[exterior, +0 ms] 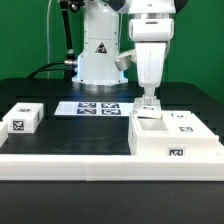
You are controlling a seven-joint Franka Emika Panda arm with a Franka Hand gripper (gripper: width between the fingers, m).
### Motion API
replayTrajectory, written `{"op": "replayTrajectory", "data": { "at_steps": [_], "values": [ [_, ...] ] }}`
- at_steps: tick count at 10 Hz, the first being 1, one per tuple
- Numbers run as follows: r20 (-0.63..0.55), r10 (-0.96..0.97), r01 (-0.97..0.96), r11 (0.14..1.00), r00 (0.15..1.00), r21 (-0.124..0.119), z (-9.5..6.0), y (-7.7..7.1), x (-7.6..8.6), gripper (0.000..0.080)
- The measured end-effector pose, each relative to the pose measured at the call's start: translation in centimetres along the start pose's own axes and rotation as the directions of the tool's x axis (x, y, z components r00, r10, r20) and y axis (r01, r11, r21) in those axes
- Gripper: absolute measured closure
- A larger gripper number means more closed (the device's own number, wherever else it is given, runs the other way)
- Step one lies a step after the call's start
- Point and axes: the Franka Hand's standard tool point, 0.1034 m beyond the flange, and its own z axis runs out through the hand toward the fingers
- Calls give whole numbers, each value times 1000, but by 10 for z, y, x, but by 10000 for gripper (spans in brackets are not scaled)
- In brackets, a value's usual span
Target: Assemble cabinet
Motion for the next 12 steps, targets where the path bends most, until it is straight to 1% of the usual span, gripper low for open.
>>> {"op": "replayTrajectory", "data": {
  "at_steps": [4,5,6,8,12],
  "values": [
    [-1,-9,9,1000,1000,-2,0,2,0,729],
    [0,-16,16,1000,1000,1,0,4,1,729],
    [4,-20,20,1000,1000,11,2,4,1,729],
    [9,-37,37,999,999,22,3,4,0,729],
    [10,-43,43,999,999,23,3,4,-1,729]
  ]
}}
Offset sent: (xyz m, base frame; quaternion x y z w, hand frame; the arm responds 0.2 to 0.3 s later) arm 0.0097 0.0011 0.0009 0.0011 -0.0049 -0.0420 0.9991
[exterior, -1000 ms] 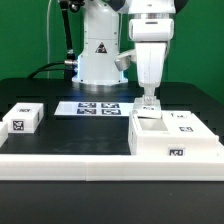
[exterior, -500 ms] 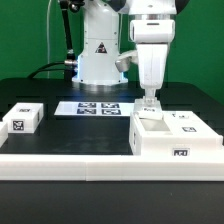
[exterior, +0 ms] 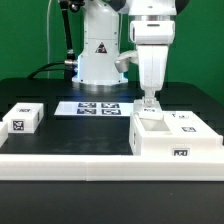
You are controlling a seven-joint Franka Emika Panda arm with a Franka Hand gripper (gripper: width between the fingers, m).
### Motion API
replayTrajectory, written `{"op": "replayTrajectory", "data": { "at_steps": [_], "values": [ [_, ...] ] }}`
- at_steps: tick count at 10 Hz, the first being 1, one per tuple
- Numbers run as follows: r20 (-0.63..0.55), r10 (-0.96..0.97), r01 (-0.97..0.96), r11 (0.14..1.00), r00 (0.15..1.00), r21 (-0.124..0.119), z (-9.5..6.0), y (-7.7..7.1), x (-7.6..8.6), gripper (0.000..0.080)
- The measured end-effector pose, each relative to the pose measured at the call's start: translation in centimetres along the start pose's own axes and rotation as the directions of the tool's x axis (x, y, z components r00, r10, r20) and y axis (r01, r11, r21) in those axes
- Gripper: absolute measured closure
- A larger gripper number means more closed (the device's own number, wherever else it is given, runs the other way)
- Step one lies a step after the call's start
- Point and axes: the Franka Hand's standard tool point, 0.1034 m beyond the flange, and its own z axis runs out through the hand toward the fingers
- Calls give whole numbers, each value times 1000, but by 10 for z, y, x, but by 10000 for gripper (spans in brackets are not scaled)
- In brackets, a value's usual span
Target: Assemble cabinet
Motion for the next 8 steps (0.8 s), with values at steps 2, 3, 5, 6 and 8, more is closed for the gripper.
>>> {"op": "replayTrajectory", "data": {
  "at_steps": [2,3,5,6,8],
  "values": [
    [3,-20,20,1000,1000,2,-1,5,0,729],
    [4,-23,23,1000,1000,3,-1,7,0,729],
    [5,-34,34,999,999,6,-1,9,0,729],
    [7,-56,56,998,998,10,-1,11,-1,729],
    [7,-54,54,998,999,11,-1,11,-1,729]
  ]
}}
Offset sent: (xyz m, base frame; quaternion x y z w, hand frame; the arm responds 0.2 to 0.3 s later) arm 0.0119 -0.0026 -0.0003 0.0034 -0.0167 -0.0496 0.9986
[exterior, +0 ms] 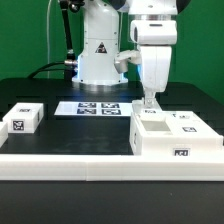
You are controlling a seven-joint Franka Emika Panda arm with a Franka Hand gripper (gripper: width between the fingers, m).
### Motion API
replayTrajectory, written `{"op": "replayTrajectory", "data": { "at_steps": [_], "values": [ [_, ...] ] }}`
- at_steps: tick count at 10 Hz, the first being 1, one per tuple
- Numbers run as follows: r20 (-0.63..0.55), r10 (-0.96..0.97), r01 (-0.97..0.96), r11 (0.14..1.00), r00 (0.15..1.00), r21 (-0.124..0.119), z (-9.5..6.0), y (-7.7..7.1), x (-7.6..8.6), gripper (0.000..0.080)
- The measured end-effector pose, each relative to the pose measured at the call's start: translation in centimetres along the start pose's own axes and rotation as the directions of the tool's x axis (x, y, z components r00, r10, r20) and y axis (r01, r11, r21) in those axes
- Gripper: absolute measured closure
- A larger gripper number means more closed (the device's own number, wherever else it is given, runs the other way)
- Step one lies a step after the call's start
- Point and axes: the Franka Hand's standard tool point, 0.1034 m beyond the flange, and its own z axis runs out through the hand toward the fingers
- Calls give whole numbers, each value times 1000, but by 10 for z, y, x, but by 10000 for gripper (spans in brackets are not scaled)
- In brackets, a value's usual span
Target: Assemble cabinet
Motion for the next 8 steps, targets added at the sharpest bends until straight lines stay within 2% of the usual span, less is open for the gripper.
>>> {"op": "replayTrajectory", "data": {
  "at_steps": [3,8],
  "values": [
    [1,-13,13,1000,1000,2,0,2,-1,729],
    [-14,-24,23,999,1000,-36,-1,50,0,729]
  ]
}}
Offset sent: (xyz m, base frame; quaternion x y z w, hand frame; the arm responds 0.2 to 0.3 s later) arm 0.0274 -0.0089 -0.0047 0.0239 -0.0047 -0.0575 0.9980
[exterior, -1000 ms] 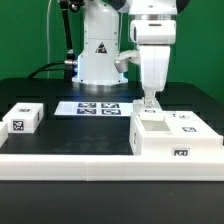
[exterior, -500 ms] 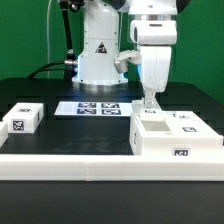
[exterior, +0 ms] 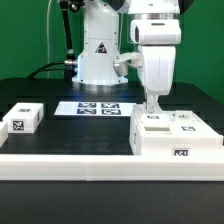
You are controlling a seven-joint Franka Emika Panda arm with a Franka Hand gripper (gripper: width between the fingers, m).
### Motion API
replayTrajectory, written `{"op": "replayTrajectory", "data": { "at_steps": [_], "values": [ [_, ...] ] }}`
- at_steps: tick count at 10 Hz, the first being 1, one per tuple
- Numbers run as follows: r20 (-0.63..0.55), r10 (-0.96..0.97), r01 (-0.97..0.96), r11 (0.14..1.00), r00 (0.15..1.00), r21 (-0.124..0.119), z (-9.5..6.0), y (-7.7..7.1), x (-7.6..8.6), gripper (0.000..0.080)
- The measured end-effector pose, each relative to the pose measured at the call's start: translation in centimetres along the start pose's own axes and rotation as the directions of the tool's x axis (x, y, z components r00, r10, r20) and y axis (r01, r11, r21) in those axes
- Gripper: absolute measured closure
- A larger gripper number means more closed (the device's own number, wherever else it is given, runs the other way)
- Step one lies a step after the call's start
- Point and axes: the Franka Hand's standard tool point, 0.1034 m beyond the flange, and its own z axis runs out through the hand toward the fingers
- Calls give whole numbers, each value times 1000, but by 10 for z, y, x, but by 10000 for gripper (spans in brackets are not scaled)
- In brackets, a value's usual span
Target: Assemble cabinet
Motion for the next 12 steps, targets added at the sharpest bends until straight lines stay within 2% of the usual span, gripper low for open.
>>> {"op": "replayTrajectory", "data": {
  "at_steps": [2,6,12],
  "values": [
    [-1,-32,32,999,999,-2,0,17,-1,729],
    [-1,-35,35,999,999,-4,0,16,-1,729],
    [-2,-37,37,999,999,1,1,45,1,729]
  ]
}}
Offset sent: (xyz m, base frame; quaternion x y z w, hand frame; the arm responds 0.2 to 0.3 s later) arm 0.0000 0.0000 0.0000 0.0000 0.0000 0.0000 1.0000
